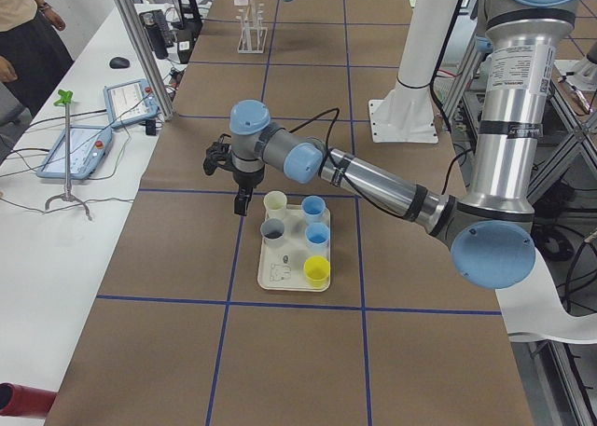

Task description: Transfer IKEA cup to right arm and place on rack

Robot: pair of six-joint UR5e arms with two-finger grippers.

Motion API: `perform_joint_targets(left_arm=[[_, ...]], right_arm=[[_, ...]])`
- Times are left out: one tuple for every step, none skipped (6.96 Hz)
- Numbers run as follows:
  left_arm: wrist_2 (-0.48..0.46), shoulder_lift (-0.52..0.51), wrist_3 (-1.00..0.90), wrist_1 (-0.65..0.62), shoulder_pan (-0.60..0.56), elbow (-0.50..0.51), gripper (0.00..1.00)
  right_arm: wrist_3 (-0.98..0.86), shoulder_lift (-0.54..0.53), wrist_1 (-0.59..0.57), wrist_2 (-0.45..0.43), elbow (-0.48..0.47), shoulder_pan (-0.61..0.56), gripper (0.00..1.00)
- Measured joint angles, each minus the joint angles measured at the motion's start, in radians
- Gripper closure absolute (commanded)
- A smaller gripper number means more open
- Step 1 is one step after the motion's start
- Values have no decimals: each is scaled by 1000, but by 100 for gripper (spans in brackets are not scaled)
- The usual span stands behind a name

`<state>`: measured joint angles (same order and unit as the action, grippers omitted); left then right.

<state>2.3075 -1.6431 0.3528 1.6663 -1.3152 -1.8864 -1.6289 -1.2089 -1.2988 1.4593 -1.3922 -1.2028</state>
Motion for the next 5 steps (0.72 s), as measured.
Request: perform_joint_targets(left_arm=[[4, 0, 0, 0, 0, 0, 0], [5, 0, 0, 0, 0, 0, 0], [6, 0, 0, 0, 0, 1, 0], [6, 0, 0, 0, 1, 1, 0], [6, 0, 0, 0, 1, 1, 0]], right_arm=[[1, 1, 0, -13, 11, 7, 51], [2, 2, 0, -19, 19, 11, 46], [2, 5, 0, -22, 23, 15, 43], [3, 7, 0, -25, 25, 19, 38], [3, 7, -1, -26, 25, 23, 30]])
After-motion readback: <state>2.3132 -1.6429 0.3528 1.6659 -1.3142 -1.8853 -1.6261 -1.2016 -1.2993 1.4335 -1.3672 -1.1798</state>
